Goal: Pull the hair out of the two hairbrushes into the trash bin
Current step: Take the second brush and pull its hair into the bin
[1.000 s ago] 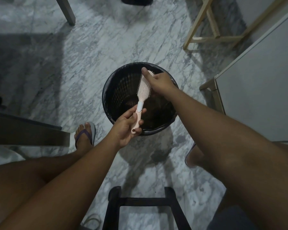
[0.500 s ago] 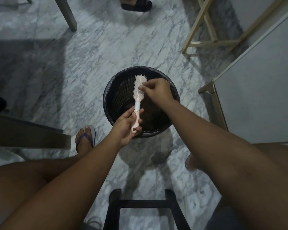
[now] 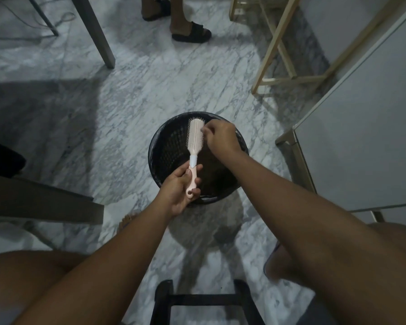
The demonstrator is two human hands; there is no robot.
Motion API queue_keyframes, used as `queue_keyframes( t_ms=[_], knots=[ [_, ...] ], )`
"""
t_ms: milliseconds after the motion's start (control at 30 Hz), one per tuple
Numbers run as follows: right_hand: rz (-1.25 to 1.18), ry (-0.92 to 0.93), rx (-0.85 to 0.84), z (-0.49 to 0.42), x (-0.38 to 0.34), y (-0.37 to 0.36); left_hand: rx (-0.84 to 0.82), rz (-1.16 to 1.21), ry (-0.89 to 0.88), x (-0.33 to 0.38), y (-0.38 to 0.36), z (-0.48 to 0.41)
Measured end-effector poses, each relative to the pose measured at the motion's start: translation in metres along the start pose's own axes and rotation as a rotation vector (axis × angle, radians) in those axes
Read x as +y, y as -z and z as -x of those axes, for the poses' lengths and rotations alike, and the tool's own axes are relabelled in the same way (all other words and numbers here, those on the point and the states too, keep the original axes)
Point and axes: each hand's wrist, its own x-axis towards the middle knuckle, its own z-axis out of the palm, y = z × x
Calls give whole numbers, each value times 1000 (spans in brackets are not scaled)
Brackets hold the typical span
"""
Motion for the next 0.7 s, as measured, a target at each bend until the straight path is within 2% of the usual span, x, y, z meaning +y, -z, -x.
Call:
queue_keyframes(
  t_ms=[67, 167, 267, 433, 700],
  knots=[
    [-103, -129, 87, -4, -2, 7, 28, 28, -22, -1, 3, 1],
    [-124, -156, 133, -4, -3, 14, 65, 40, -40, 1, 7, 2],
    [69, -111, -31, 7, -1, 7, 103, -28, -18, -1, 3, 2],
    [308, -152, -373, 32, 18, -25, 188, -216, 22, -8, 5, -9],
    [525, -133, -484, 44, 61, -49, 256, -274, 107, -14, 16, -35]
  ],
)
